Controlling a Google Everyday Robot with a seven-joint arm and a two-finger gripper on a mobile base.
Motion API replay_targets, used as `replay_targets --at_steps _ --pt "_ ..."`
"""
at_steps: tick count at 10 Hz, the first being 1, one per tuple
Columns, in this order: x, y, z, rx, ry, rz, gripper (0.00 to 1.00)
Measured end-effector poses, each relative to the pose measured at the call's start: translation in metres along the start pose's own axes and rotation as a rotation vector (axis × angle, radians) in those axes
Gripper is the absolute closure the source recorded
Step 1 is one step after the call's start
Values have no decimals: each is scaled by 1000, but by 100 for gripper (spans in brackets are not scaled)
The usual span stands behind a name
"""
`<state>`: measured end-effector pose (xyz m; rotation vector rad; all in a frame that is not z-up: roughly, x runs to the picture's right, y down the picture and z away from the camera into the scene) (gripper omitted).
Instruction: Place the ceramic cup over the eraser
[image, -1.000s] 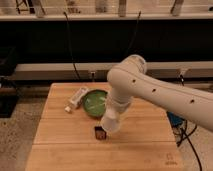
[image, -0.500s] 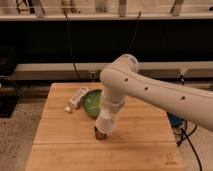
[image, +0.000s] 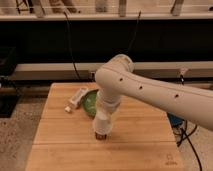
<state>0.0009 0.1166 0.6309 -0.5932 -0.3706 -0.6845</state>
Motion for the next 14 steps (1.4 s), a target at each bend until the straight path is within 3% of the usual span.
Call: replay_targets --at_steps 7,12,13,14 --pt "5 -2 51 -51 -16 8 100" --pt "-2 4 88 -55 6 0 100" --pt "-2 4 93 -54 11 -2 97" --pt "-2 4 99 -55 15 -2 87"
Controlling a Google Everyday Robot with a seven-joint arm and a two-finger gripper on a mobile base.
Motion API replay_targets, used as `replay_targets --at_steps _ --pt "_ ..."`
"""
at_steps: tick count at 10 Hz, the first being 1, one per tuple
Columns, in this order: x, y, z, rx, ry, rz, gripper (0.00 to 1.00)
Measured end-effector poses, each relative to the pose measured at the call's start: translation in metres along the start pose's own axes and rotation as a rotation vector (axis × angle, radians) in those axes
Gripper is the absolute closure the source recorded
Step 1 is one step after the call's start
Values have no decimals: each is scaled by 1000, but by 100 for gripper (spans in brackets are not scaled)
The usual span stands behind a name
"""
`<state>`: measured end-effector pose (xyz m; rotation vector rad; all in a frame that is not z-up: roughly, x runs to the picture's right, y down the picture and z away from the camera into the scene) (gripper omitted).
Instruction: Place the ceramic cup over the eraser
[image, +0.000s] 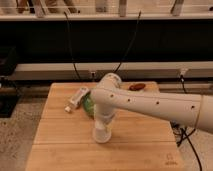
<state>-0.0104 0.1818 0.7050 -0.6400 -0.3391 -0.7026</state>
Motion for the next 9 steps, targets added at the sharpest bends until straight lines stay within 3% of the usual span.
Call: replay_targets --at_steps 6,7,9 --pt "0 -5 15 -7 10 -5 28" --pt "0 -5 16 -7 10 -3 21" --pt "1 -4 17 -4 9 2 20"
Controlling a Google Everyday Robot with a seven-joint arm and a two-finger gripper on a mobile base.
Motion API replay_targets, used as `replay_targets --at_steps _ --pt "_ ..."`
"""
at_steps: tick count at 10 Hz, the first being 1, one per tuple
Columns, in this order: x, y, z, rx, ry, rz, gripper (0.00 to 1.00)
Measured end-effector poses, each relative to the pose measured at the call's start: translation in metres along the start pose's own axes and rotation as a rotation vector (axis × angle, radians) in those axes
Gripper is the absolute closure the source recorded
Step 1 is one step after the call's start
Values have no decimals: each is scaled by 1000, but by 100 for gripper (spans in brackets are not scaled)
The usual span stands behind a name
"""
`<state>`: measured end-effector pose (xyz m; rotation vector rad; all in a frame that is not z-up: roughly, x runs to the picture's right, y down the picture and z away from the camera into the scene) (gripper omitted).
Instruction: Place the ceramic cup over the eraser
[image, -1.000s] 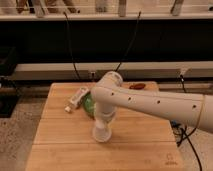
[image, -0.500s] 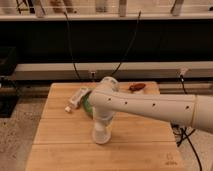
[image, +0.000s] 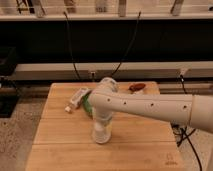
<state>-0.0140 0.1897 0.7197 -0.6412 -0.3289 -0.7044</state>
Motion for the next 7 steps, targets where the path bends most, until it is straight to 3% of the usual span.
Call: replay_targets --at_steps 4,7 --pt "9 9 -3 21 -17 32 20" --pt "4 3 -5 11 -13 6 20"
